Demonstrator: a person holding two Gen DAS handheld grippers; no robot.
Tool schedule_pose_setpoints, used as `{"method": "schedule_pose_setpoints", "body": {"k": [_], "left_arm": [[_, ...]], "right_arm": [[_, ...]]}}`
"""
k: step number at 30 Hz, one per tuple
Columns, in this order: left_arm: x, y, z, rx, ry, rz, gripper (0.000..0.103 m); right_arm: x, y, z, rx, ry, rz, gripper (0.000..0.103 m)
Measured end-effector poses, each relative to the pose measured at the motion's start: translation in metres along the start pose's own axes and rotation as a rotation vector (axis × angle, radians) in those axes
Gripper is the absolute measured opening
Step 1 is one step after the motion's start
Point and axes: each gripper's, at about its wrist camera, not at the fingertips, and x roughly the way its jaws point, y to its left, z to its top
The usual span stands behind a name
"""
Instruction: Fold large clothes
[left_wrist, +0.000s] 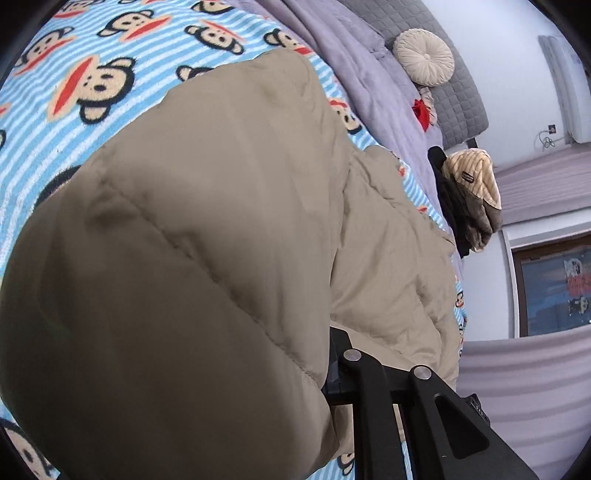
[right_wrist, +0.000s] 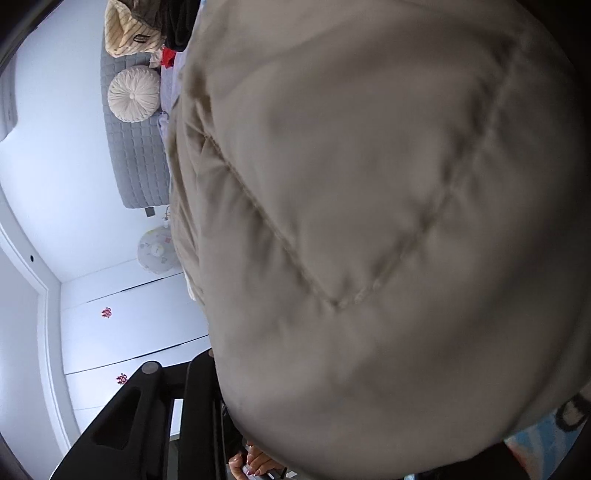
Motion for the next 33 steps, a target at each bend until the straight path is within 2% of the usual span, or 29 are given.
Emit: {"method": "schedule_pose_setpoints", "body": {"k": [5, 11, 15, 18, 21, 22, 23, 25, 29, 31, 33], "left_arm": [[-0.027, -0.010, -0.016, 0.056, 0.023, -0.022, 0.017], [-0.058, 0.007, -0.064, 0.058, 0.132, -0.006, 0.017], [-0.066, 0.032, -0.098, 0.009, 0.206, 0.026, 0.017], [-0.059, 0.049, -0.109, -0.027, 0.229, 0.042, 0.019], [-0.047, 0.054, -0.111, -0.040, 0.239, 0.088, 0.033], [-0.048, 0.055, -0.111, -0.044, 0.245, 0.118, 0.045], [-0.050, 0.054, -0.111, -0.040, 0.247, 0.153, 0.051], [-0.060, 0.053, -0.116, -0.014, 0.250, 0.193, 0.051], [-0.083, 0.036, -0.117, 0.101, 0.254, 0.303, 0.051], [-0.098, 0.027, -0.121, 0.163, 0.251, 0.350, 0.051], [-0.109, 0.021, -0.121, 0.196, 0.245, 0.386, 0.051]], "right_arm": [[-0.019, 0.006, -0.017, -0.035, 0.032, -0.001, 0.024], [-0.052, -0.012, -0.061, -0.030, 0.092, -0.031, 0.024], [-0.070, -0.037, -0.091, 0.002, 0.127, -0.066, 0.024], [-0.071, -0.059, -0.102, 0.054, 0.133, -0.091, 0.025], [-0.064, -0.070, -0.101, 0.054, 0.122, -0.110, 0.030], [-0.061, -0.071, -0.099, 0.054, 0.121, -0.124, 0.034], [-0.060, -0.070, -0.099, 0.059, 0.123, -0.137, 0.039], [-0.061, -0.064, -0.101, 0.060, 0.130, -0.177, 0.044], [-0.070, -0.040, -0.107, 0.003, 0.156, -0.274, 0.069], [-0.073, -0.024, -0.115, -0.058, 0.182, -0.306, 0.075], [-0.073, -0.009, -0.124, -0.125, 0.213, -0.341, 0.076]]}}
